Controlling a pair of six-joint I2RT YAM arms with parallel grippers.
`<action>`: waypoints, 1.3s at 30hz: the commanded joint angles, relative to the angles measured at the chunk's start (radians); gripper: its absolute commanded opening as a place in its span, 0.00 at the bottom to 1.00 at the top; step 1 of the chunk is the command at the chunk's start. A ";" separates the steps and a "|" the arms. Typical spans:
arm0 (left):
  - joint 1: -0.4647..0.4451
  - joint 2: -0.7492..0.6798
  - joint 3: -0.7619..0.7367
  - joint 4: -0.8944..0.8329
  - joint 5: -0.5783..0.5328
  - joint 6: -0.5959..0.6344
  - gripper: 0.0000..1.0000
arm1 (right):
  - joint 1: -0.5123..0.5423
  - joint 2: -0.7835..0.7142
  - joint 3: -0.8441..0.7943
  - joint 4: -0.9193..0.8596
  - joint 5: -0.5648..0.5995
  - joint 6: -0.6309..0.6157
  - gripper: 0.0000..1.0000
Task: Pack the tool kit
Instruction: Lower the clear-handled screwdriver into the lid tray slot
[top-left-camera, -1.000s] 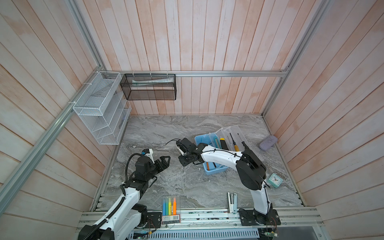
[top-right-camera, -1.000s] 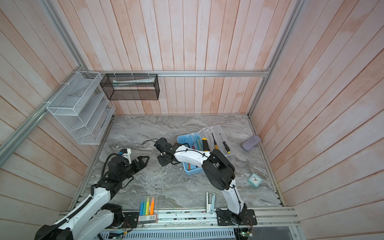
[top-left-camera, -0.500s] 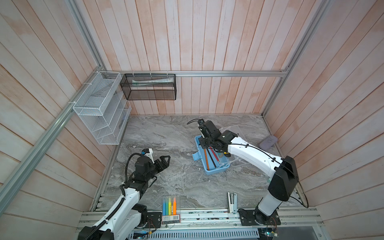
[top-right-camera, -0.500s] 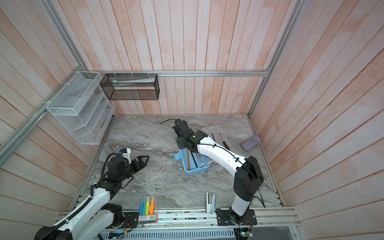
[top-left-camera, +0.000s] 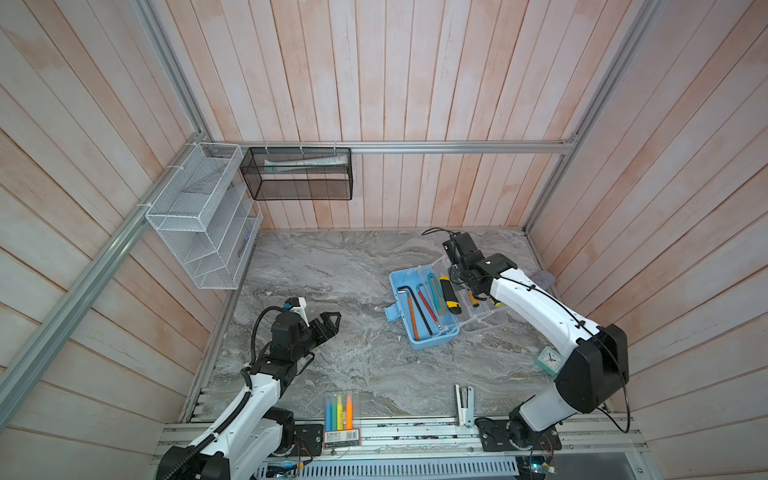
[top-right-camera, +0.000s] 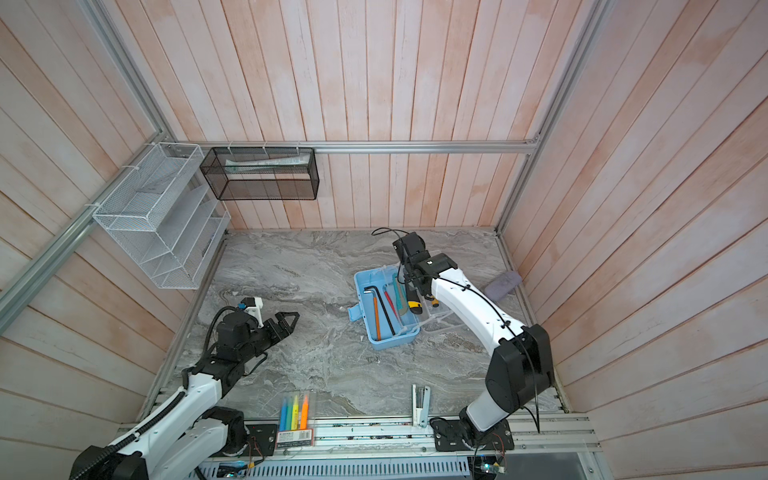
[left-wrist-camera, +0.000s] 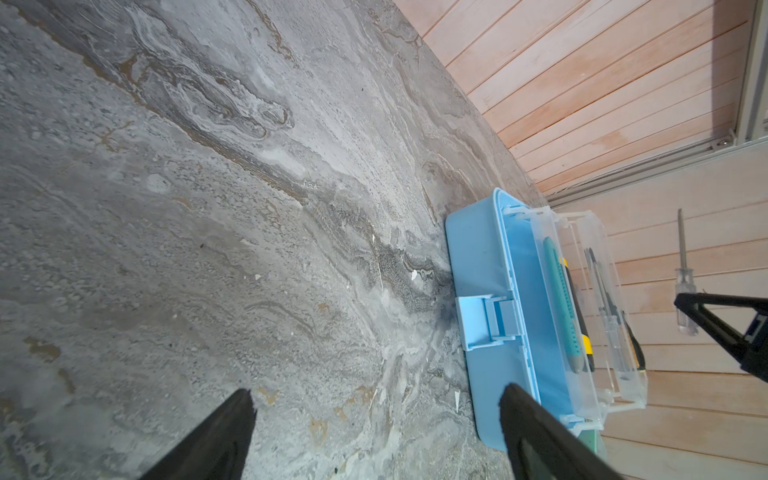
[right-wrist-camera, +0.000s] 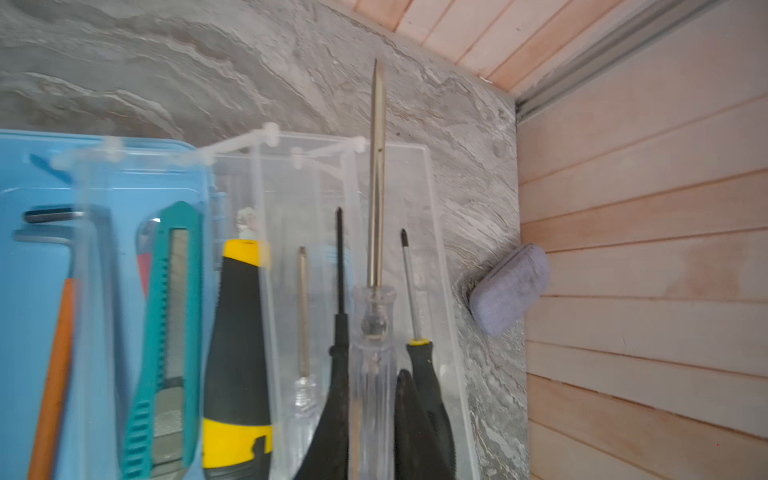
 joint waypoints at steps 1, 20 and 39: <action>0.005 0.023 -0.001 0.037 0.015 0.005 0.94 | -0.025 -0.041 -0.049 0.013 0.002 -0.005 0.00; 0.005 0.109 0.029 0.074 0.041 0.017 0.94 | -0.061 -0.096 -0.237 0.078 0.074 0.009 0.00; 0.005 0.134 0.042 0.057 0.049 0.031 0.94 | -0.048 -0.076 -0.241 0.045 0.015 0.022 0.16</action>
